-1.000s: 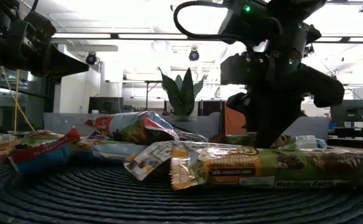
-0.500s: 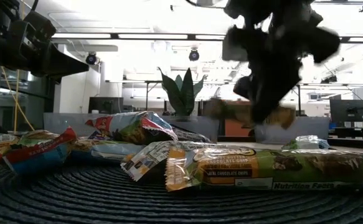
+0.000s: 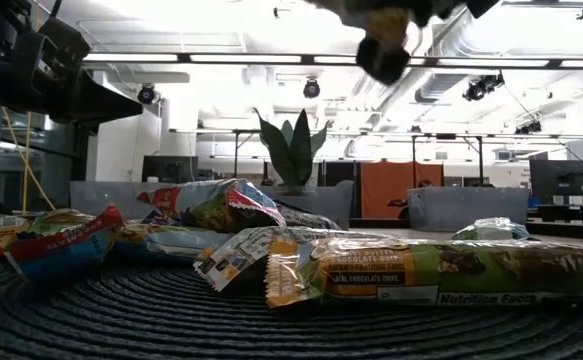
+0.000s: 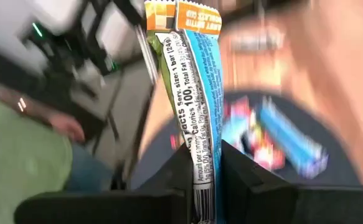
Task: Pick and place Granola Bars by type
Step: Put the yellow granola bar into the right black bin
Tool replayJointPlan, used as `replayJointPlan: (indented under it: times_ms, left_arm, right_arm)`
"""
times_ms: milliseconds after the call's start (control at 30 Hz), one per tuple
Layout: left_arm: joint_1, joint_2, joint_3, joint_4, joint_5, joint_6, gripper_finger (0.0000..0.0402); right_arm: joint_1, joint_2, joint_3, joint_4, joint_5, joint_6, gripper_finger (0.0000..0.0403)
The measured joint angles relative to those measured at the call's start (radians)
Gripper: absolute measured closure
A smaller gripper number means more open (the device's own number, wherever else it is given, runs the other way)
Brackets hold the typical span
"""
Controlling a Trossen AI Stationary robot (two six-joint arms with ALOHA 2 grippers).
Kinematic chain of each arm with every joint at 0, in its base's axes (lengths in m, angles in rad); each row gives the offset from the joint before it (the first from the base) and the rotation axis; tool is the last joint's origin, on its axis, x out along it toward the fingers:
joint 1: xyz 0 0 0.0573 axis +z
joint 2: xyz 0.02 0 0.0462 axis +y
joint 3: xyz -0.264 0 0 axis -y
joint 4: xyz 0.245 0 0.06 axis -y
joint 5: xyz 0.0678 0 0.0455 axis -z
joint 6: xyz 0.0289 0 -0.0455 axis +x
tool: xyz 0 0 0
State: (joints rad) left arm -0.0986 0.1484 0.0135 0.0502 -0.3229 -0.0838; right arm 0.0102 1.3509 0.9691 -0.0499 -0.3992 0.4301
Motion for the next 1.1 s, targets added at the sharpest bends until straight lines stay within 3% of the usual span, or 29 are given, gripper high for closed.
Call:
replayJointPlan:
  times_ms: [400, 633, 933, 1100]
  left_arm:
    - [0.000, 0.000, 0.000, 0.000, 0.000, 0.000, 0.0400]
    - [0.000, 0.000, 0.000, 0.000, 0.000, 0.000, 0.0400]
    - [0.000, 0.000, 0.000, 0.000, 0.000, 0.000, 0.0400]
    - [0.000, 0.000, 0.000, 0.000, 0.000, 0.000, 0.0400]
  right_arm:
    - [-0.132, -0.173, 0.000, 0.190, 0.091, -0.063, 0.0374]
    - [-0.198, -0.230, 0.000, 0.197, 0.220, -0.145, 0.0355]
    - [-0.293, -0.281, 0.000, 0.198, 0.383, -0.257, 0.0375]
    - [-0.354, -0.293, 0.000, 0.198, 0.449, -0.312, 0.0365]
